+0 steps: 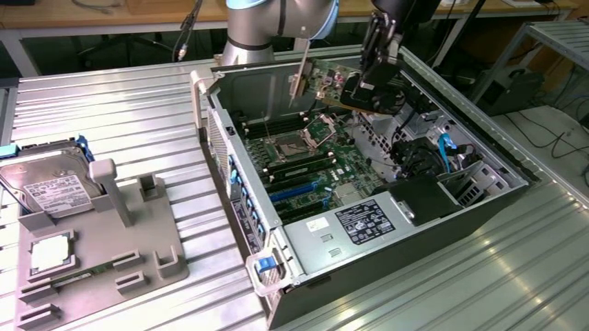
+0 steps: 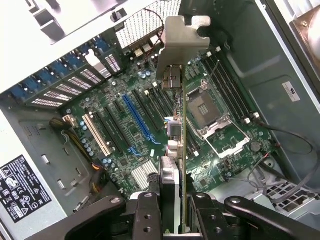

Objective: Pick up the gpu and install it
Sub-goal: 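Insert the gpu into the slot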

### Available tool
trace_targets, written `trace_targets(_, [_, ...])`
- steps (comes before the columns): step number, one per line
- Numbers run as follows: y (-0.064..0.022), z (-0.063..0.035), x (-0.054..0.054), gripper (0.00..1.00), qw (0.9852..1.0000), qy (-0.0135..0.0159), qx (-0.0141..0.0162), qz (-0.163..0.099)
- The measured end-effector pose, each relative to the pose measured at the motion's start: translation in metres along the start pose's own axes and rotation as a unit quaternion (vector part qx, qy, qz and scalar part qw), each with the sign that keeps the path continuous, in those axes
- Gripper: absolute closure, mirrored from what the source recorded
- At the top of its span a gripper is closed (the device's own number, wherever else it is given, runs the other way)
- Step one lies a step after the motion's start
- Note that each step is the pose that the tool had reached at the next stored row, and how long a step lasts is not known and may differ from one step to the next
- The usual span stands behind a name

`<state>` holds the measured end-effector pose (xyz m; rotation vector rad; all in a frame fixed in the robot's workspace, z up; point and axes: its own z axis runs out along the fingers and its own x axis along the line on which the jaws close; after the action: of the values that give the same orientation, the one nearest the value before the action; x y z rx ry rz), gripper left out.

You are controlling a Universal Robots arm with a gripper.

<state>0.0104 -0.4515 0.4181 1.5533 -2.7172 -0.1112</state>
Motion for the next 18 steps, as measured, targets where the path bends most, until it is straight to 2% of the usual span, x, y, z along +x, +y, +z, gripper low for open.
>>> trace_targets(9, [-0.0001,0.0002,0.0002,0.72,0.9991,-0.0028,-0.0044,-0.042])
trace_targets(18, [-0.0002,0.0003,0.0002,0.72,0.9967,-0.0038,-0.0076,-0.08])
